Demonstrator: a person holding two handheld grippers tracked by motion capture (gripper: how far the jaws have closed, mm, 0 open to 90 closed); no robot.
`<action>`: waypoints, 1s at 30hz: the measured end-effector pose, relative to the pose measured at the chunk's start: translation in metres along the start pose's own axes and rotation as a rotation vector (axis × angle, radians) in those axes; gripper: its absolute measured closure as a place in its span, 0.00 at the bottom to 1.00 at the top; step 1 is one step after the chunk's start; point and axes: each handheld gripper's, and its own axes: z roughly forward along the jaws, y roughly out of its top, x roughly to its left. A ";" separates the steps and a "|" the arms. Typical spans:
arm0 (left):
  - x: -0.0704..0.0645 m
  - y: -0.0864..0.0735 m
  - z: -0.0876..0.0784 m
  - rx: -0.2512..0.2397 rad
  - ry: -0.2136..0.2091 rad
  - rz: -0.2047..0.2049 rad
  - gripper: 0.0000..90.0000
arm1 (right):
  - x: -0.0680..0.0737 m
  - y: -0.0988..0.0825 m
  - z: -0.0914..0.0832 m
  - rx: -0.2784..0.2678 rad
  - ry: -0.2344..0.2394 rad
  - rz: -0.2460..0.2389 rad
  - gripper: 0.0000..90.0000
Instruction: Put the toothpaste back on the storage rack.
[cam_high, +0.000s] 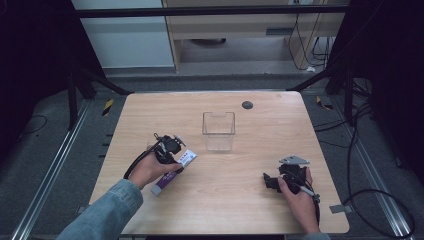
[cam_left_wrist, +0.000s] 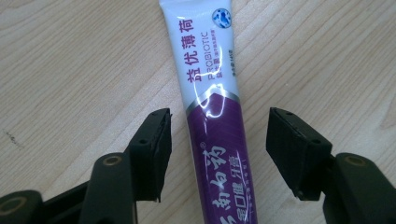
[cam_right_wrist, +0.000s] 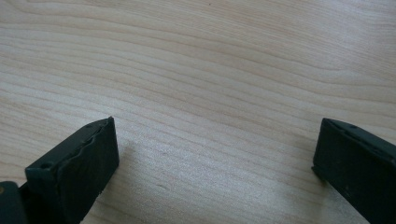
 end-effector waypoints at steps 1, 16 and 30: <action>0.000 0.000 0.001 0.003 -0.002 0.000 0.46 | 0.000 0.000 0.000 0.000 0.000 0.000 0.00; 0.002 0.002 0.012 0.030 -0.007 0.001 0.55 | 0.000 0.000 0.000 0.000 0.000 0.000 0.00; 0.004 0.004 0.018 0.036 -0.015 -0.004 0.58 | 0.000 0.000 0.000 0.000 0.000 0.000 0.00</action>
